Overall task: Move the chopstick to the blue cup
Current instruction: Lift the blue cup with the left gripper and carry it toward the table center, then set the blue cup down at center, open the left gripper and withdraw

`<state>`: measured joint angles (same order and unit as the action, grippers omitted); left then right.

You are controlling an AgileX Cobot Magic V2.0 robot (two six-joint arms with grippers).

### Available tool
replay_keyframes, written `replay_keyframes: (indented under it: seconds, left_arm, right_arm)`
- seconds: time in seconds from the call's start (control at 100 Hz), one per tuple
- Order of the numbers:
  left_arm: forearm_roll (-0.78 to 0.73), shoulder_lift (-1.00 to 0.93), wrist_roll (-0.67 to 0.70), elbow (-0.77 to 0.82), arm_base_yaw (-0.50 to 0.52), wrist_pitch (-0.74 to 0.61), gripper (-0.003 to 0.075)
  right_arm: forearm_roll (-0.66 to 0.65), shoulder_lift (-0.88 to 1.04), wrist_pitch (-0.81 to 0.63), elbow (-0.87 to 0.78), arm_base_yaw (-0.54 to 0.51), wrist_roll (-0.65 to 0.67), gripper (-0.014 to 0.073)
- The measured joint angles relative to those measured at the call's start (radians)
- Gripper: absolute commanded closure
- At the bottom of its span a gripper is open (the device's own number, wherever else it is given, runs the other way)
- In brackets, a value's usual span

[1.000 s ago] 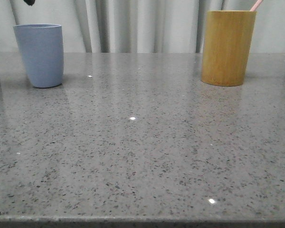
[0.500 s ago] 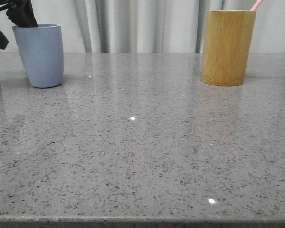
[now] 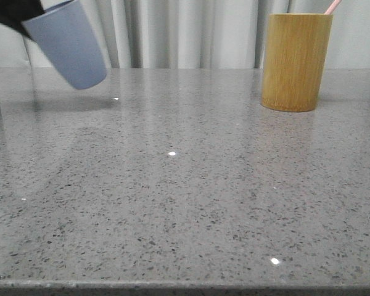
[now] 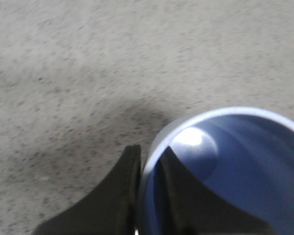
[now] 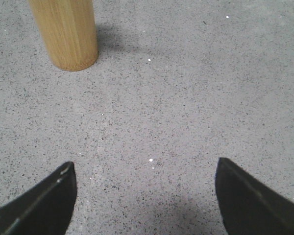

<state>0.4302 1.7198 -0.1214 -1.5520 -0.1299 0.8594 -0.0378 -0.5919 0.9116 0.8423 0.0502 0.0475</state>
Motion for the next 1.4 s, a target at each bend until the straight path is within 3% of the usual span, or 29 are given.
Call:
replay_keyframes:
  seconds: [0.36,0.75,1.4]
  left_arm:
    - [-0.039,0.098,0.0,-0.273,-0.168,0.158,0.0739]
    - [-0.225,0.3,0.044,-0.513,-0.349,0.29,0.0739]
    - [-0.292,0.33,0.048,-0.529,-0.392,0.332,0.0739]
  right_arm:
    - [0.0,0.0,0.0,0.0,0.0,0.0,0.0014]
    - [0.0,0.0,0.0,0.0,0.0,0.0,0.0014]
    - [0.0,0.0,0.002,0.0,0.0,0.0,0.0014]
